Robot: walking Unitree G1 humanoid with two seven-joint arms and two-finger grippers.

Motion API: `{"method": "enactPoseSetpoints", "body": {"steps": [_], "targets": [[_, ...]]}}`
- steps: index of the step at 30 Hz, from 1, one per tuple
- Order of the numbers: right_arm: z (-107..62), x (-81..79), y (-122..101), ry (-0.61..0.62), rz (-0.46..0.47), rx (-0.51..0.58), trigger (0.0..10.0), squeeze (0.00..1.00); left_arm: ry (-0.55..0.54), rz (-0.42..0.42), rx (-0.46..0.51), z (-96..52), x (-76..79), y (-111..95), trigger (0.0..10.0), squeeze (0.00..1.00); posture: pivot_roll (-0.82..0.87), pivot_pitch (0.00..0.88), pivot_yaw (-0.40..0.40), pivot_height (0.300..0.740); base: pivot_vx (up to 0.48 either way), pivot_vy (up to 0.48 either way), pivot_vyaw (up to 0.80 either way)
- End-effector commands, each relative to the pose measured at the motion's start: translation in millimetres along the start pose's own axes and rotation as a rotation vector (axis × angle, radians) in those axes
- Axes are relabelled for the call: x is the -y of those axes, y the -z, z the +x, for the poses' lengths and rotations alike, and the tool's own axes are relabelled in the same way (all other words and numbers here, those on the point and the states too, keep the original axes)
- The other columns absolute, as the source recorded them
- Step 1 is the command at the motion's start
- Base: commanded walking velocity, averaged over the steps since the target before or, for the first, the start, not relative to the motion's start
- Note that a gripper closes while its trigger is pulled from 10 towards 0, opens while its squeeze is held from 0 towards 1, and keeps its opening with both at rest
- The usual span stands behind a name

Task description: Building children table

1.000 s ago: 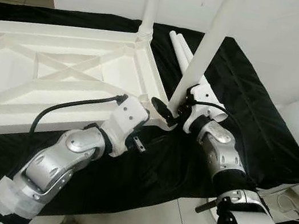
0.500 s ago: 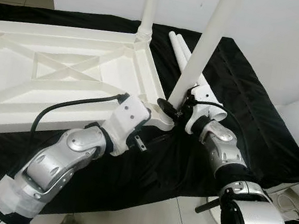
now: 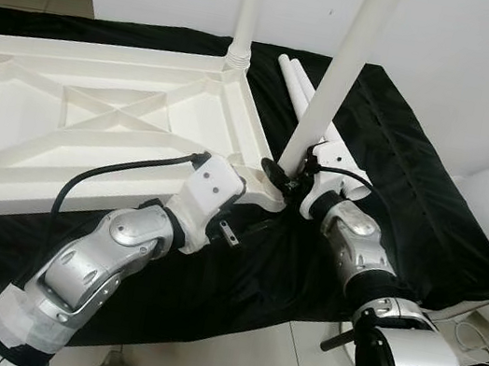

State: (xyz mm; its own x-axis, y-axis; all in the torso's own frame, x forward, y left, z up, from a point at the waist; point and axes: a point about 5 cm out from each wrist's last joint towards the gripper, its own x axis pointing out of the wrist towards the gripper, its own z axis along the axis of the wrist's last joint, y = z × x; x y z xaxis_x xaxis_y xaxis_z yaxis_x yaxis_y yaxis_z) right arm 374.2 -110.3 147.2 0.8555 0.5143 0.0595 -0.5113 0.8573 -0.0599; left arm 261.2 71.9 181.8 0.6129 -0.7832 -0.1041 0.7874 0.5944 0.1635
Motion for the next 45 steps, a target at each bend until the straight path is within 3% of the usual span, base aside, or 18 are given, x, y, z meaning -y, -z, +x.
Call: {"method": "enactPoseSetpoints", "body": {"steps": [1,9,12,21,22,24,25,30,31,32,33,37,41,45], "targets": [[-5.3,1.7,13,0.08,0.015,-0.06,10.0,0.0,0.078,0.007,0.004,1.3,4.6,0,10.0,0.0,0.01,0.056,-0.076,0.74,0.0,0.0,0.0],[-9.1,-31.7,19,0.451,0.1,-0.049,10.0,0.0,0.078,-0.005,0.008,3.1,7.4,1,10.0,0.0,0.01,0.049,-0.089,0.74,0.0,0.0,0.0],[-8.8,-46.5,15,0.419,0.12,-0.027,10.0,0.0,0.076,-0.004,0.005,2.2,6.4,2,10.0,0.0,0.0,0.047,-0.087,0.74,0.0,0.0,0.0],[-12.9,-45.5,9,0.431,0.099,-0.017,10.0,0.0,0.085,0.003,0.003,2.3,5.4,3,10.0,0.0,0.0,0.035,-0.085,0.74,0.0,0.0,0.0],[-14.8,-46.5,9,0.437,0.102,-0.019,10.0,0.05,0.085,0.004,0.003,2.1,5.3,3,10.0,0.0,0.0,0.03,-0.085,0.74,0.0,0.0,0.0],[-16.5,-47.4,8,0.442,0.104,-0.022,10.0,0.05,0.086,0.005,0.003,1.9,5.2,3,10.0,0.0,0.0,0.03,-0.085,0.74,0.0,0.0,0.0],[-18.0,-47.9,6,0.434,0.112,-0.008,10.0,1.0,0.086,0.007,0.003,1.8,5.2,2,10.0,0.0,0.01,0.029,-0.086,0.74,0.0,0.0,0.0],[-21.6,-41.2,2,0.374,0.113,0.03,10.0,1.0,0.085,0.01,0.006,1.7,5.1,1,10.0,0.0,0.01,0.025,-0.089,0.74,0.0,0.0,0.0],[-22.2,-39.1,3,0.358,0.108,0.022,10.0,0.76,0.084,0.01,0.007,1.7,5.2,1,10.0,0.0,0.01,0.025,-0.089,0.74,0.0,0.0,0.0],[-22.2,-39.1,3,0.358,0.108,0.022,10.0,0.76,0.084,0.01,0.007,1.7,5.2,1,10.0,0.0,0.01,0.025,-0.089,0.74,0.0,0.0,0.0],[-23.7,-31.1,6,0.321,0.075,-0.011,10.0,0.0,0.086,0.009,0.006,1.5,6.4,2,10.0,0.0,0.02,0.025,-0.088,0.74,0.0,0.0,0.0],[-24.0,-15.7,4,0.212,0.043,-0.011,10.0,0.0,0.09,0.005,0.002,0.9,8.7,3,10.0,0.0,0.02,0.025,-0.089,0.74,0.0,0.0,0.0],[-23.5,-10.4,-1,0.138,0.029,0.007,10.0,0.0,0.094,0.006,0.001,1.0,9.8,3,10.0,0.0,0.02,0.025,-0.089,0.74,0.0,0.0,0.0],[-17.9,-5.1,-7,-0.059,-0.046,0.01,10.0,0.0,0.1,0.006,0.001,1.2,10.5,3,10.0,0.0,0.02,0.025,-0.087,0.74,0.0,0.0,0.0]]}}
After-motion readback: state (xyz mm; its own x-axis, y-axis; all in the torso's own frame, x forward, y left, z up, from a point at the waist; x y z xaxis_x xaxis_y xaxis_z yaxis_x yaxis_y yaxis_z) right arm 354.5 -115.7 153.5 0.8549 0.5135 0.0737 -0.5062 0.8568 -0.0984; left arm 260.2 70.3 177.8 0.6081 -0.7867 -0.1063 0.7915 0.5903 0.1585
